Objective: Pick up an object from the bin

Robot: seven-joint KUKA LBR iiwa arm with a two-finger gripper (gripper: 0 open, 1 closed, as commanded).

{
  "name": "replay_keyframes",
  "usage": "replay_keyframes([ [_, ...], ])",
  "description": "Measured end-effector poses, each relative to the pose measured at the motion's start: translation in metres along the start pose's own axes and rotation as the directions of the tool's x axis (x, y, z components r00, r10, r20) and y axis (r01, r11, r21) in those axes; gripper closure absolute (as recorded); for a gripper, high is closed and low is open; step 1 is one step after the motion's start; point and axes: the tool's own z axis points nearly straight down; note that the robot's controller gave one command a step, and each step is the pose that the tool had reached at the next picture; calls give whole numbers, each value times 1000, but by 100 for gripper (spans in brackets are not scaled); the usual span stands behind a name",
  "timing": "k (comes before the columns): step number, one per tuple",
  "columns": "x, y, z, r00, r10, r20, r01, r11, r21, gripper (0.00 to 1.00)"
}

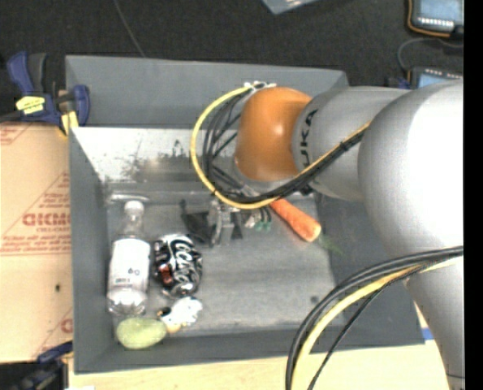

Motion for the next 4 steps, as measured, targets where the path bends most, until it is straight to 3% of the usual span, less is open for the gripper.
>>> replay_keyframes([
  [2,1,0,-29,1000,1,-6,-1,1000,0,100],
  [4,-1,0,-63,1000,0,1,0,1000,0,100],
])
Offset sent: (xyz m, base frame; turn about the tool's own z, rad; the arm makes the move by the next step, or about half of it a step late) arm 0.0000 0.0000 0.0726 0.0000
